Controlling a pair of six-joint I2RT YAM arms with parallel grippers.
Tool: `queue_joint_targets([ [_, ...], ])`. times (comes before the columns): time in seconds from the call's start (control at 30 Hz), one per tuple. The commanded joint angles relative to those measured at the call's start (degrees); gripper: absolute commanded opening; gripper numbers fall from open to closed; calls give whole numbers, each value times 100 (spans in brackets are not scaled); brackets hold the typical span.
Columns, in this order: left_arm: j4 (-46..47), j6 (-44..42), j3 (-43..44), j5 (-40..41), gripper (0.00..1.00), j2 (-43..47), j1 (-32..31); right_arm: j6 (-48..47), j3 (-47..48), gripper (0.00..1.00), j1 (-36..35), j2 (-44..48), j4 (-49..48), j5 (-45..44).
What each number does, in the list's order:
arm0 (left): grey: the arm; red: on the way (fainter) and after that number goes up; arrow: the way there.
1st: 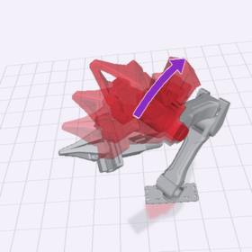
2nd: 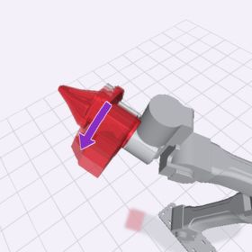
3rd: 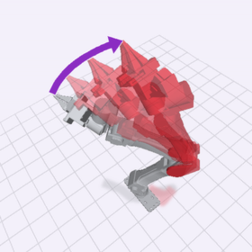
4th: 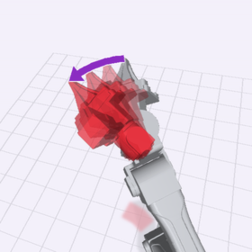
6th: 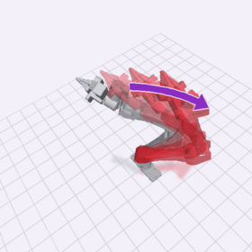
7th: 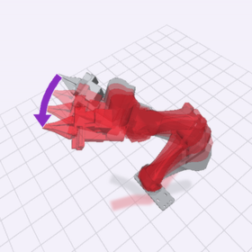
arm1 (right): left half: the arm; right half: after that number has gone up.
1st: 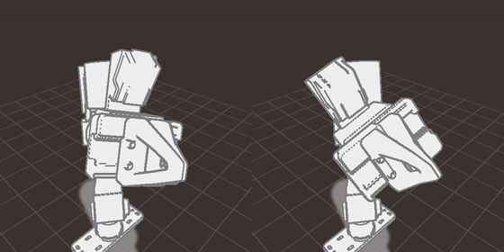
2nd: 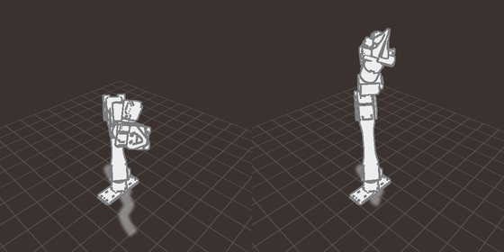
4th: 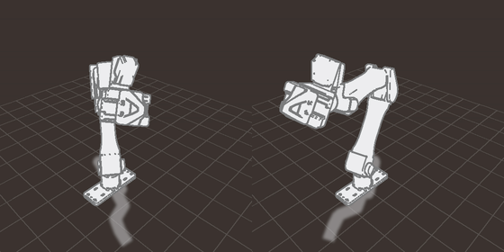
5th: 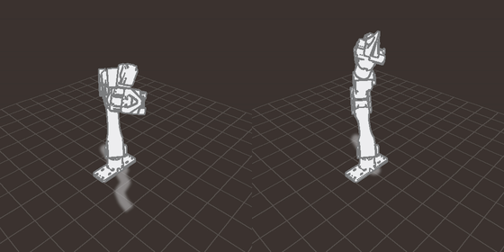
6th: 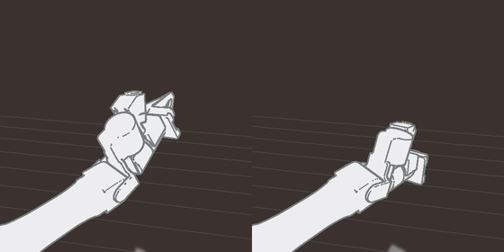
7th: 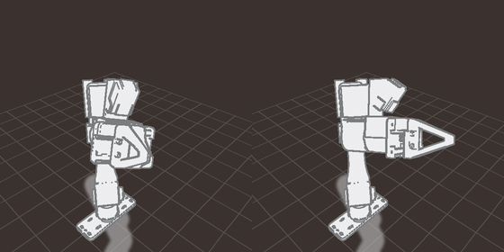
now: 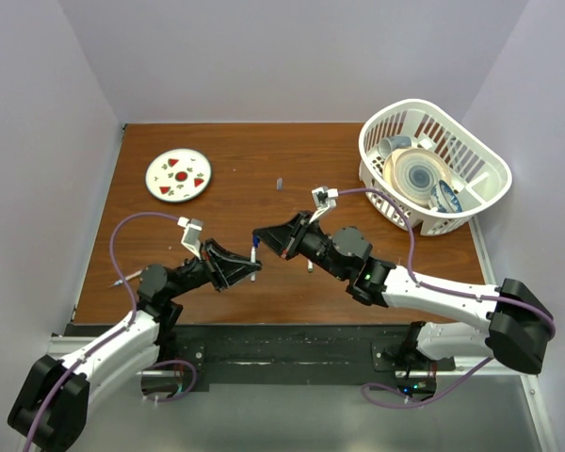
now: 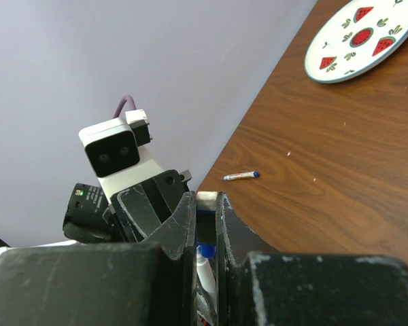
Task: Insert the pens into the pen caps
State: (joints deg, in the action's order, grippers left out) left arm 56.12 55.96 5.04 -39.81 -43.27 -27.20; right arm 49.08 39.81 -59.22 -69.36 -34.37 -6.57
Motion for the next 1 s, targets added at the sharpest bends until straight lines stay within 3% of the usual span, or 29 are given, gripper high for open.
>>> queue_joint_targets([
  [0.0, 277, -51, 191, 17, 0, -50, -40, 23, -35, 0, -28, 151, -281, -90],
  [0.97, 453, 55, 50, 9, 0, -42, -40, -144, 405, 0, -28, 37, -122, -134],
])
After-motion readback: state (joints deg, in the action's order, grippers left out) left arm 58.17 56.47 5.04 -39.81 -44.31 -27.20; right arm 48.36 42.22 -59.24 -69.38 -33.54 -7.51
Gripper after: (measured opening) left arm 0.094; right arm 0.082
